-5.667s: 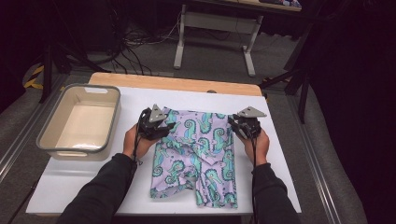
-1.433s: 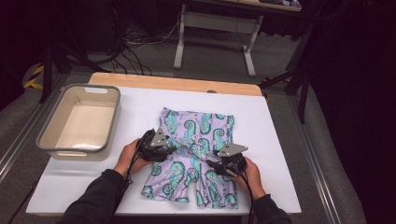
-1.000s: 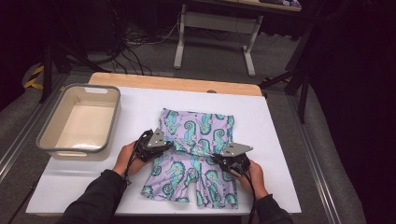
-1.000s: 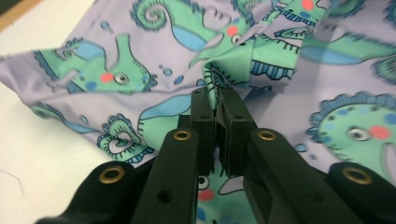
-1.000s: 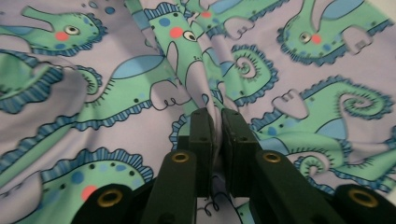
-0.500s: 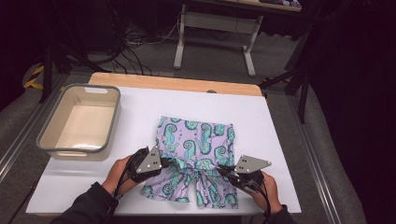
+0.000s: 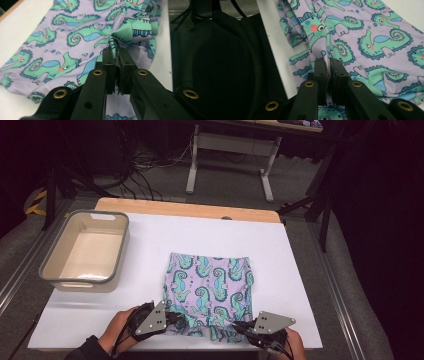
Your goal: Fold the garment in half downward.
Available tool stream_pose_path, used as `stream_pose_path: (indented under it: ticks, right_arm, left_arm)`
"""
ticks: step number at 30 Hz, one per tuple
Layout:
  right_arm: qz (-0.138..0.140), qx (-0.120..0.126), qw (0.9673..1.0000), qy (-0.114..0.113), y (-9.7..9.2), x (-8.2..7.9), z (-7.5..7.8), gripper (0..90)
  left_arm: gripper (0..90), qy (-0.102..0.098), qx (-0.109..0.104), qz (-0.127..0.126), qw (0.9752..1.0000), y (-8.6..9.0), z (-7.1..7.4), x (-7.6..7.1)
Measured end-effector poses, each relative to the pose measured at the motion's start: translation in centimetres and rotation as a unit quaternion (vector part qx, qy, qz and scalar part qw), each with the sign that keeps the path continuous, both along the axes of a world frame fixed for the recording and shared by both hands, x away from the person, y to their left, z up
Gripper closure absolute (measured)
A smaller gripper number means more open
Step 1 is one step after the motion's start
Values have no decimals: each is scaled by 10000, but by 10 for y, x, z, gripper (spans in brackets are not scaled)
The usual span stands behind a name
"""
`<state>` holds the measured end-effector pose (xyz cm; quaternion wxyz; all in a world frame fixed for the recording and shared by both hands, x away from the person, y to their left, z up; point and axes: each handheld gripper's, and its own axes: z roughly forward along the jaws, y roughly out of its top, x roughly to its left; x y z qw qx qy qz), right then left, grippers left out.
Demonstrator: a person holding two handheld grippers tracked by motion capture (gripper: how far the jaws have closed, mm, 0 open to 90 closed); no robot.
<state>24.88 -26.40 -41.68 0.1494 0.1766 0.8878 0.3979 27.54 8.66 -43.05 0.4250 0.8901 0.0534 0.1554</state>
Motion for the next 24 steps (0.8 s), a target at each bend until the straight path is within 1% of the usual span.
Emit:
stream_pose_path:
  ticks: [1, 3, 4, 5, 6, 7, 8, 10, 11, 12, 15, 16, 17, 18, 19, 20, 21, 24]
  right_arm:
    - [-5, -15, 10000, 34, 0, -1, 0, 845]
    - [31, -56, 10000, 63, 0, -3, -2, 843]
    - [31, -56, 10000, 63, 0, -3, -2, 843]
    - [82, -146, 9998, 110, 1, -3, -6, 812]
    - [80, -176, 9997, 158, 2, -3, -7, 779]
    - [66, -210, 9996, 167, 3, -2, -8, 736]
    - [35, -241, 9995, 182, 3, -1, -9, 711]
    - [-35, -198, 9997, 154, 3, 0, -10, 643]
    - [-132, -148, 9997, 115, 2, 1, -9, 622]
    - [-211, -44, 9997, 104, 0, 2, -8, 619]
    - [-351, 235, 9991, 43, -6, 5, -3, 609]
    - [-357, 286, 9990, 24, -7, 5, -1, 607]
    - [-358, 397, 9986, -38, -9, 5, 2, 609]
    - [-378, 456, 9982, -57, -10, 5, 4, 610]
    - [-333, 597, 9976, -47, -12, 4, 7, 608]
    - [-261, 682, 9973, -47, -12, 3, 9, 608]
    - [-257, 689, 9972, -107, -12, 3, 11, 609]
    - [-385, 509, 9975, -290, -11, 5, 13, 635]
  left_arm:
    - [856, 35, 12, 3, 10000, 0, -2, -2]
    - [850, 91, 120, 3, 9999, 0, -6, -4]
    - [837, 91, 120, 3, 9999, 0, -6, -4]
    - [835, 169, 147, 15, 9997, 2, -8, -4]
    - [826, 190, 150, 36, 9997, 3, -9, -3]
    - [814, 217, 128, 55, 9997, 5, -9, -3]
    - [808, 239, 101, 80, 9996, 6, -8, -2]
    - [796, 188, 60, 107, 9997, 7, -6, -1]
    - [782, 174, -30, 179, 9997, 9, -3, -2]
    - [758, 184, -85, 213, 9996, 10, -1, -1]
    - [749, 147, -274, 229, 9993, 13, 5, -1]
    - [742, 103, -324, 240, 9991, 14, 8, -1]
    - [743, 74, -361, 247, 9990, 15, 10, -1]
    - [745, 81, -455, 265, 9986, 16, 12, 0]
    - [745, 101, -527, 278, 9982, 16, 13, 1]
    - [745, 95, -540, 290, 9981, 16, 14, 2]
    - [745, 89, -544, 291, 9981, 15, 14, 4]
    - [745, 135, -575, 237, 9980, 9, 12, 7]
